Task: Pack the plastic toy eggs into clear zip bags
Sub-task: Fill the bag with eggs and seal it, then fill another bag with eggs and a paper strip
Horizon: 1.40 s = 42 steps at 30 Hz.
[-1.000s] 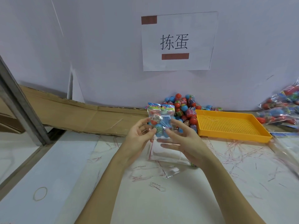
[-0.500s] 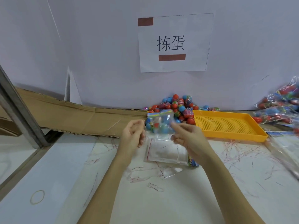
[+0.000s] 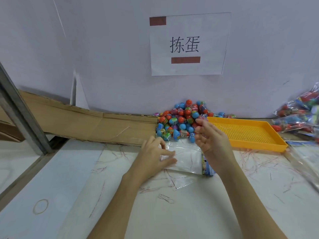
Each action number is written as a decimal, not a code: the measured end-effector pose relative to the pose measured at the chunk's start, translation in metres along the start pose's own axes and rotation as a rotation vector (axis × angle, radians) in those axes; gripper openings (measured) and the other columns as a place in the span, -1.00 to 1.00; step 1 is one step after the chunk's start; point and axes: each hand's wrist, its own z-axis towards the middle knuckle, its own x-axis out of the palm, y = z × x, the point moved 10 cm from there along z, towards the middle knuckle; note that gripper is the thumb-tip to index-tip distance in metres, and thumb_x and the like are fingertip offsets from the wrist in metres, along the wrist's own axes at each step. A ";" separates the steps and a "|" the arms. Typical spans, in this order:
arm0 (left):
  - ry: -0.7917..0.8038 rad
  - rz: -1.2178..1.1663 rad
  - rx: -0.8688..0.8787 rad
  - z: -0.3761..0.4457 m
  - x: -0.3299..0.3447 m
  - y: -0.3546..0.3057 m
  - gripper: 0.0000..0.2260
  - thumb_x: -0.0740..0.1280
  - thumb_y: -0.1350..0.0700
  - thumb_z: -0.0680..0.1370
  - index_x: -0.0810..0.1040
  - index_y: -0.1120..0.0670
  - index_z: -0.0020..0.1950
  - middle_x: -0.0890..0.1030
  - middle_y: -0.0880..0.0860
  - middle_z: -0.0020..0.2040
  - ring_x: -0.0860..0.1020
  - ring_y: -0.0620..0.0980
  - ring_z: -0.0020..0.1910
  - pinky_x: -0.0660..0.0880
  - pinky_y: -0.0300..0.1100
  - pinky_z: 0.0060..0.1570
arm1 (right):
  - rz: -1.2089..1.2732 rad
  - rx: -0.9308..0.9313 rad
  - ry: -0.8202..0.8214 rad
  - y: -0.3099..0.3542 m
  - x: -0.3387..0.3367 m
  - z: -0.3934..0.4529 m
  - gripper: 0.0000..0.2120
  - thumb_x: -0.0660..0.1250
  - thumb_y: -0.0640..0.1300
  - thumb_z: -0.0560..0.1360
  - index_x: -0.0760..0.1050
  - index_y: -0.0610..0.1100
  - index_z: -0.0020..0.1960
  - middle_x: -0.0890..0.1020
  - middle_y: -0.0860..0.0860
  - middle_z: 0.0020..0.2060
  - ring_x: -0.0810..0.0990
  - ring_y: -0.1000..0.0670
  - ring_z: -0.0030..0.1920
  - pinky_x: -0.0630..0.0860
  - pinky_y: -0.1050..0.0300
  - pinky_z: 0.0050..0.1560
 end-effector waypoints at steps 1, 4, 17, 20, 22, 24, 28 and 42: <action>-0.014 0.018 0.005 0.000 -0.002 -0.001 -0.70 0.35 -0.24 0.58 0.71 -0.19 0.22 0.47 -0.13 0.07 0.21 -0.15 0.03 0.19 -0.17 0.04 | -0.129 -0.026 0.017 0.000 0.004 -0.001 -0.81 0.35 -0.12 0.62 0.66 -0.18 0.13 0.67 -0.06 -0.23 0.62 0.03 -0.29 0.59 0.24 -0.24; -0.064 0.031 0.016 -0.001 -0.010 0.000 -0.76 0.38 -0.15 0.60 0.75 -0.09 0.12 0.47 -0.13 0.03 0.21 -0.15 0.00 0.27 -0.14 0.05 | -0.520 -0.117 0.091 -0.001 0.020 -0.005 -0.84 0.36 -0.11 0.61 0.68 -0.16 0.04 0.71 -0.06 -0.23 0.67 -0.02 -0.26 0.59 0.16 -0.22; -0.211 -0.481 -0.200 -0.002 -0.042 0.022 -0.64 0.27 -0.23 0.64 0.72 -0.02 0.07 0.58 -0.11 0.13 0.46 -0.14 0.23 0.45 -0.08 0.28 | -1.269 -0.579 0.076 0.005 0.053 -0.023 -0.87 0.44 -0.19 0.56 0.73 -0.04 0.06 0.73 0.15 -0.09 0.65 0.12 -0.05 0.56 0.04 0.13; -0.324 -0.776 -0.240 -0.007 -0.059 0.032 -0.45 0.19 -0.44 0.55 0.61 -0.10 0.30 0.67 -0.12 0.15 0.57 -0.14 0.23 0.45 -0.19 0.26 | -1.020 -0.531 -0.052 0.018 0.035 -0.020 -0.88 0.45 -0.14 0.56 0.70 0.06 0.03 0.69 0.30 -0.14 0.65 0.25 -0.05 0.53 0.39 0.02; -0.351 -0.845 -0.278 -0.008 -0.061 0.037 -0.44 0.32 -0.41 0.49 0.54 -0.10 0.36 0.68 -0.11 0.17 0.59 -0.16 0.24 0.45 -0.30 0.18 | -0.822 -0.421 -0.061 0.016 0.027 -0.015 -0.91 0.44 -0.10 0.58 0.70 0.06 0.02 0.73 0.25 -0.14 0.67 0.26 -0.03 0.53 0.43 -0.01; -0.339 -0.939 -0.324 -0.006 -0.053 0.039 -0.44 0.48 -0.27 0.47 0.50 -0.08 0.39 0.69 -0.11 0.17 0.61 -0.18 0.21 0.50 -0.35 0.13 | -0.617 -0.274 0.004 0.007 0.029 -0.013 -0.90 0.42 -0.04 0.58 0.72 0.04 0.04 0.75 0.17 -0.09 0.69 0.21 0.02 0.55 0.40 -0.03; -0.321 -1.036 -0.384 -0.003 -0.037 0.038 -0.37 0.55 -0.16 0.41 0.45 -0.12 0.44 0.67 -0.19 0.16 0.63 -0.25 0.17 0.57 -0.36 0.04 | -0.507 -0.123 0.062 -0.007 0.033 -0.013 -0.85 0.42 0.06 0.53 0.72 0.09 0.04 0.74 0.19 -0.03 0.65 0.26 0.05 0.47 0.29 0.07; -0.455 -0.992 -0.405 -0.010 -0.045 0.051 -0.63 0.44 -0.16 0.56 0.55 0.15 -0.17 0.70 0.17 -0.27 0.69 0.08 -0.34 0.58 -0.20 -0.33 | -1.104 -0.233 -0.061 -0.015 0.022 -0.010 -0.76 0.31 -0.11 0.64 0.63 -0.06 0.27 0.68 0.07 0.19 0.60 0.07 0.25 0.44 0.27 0.18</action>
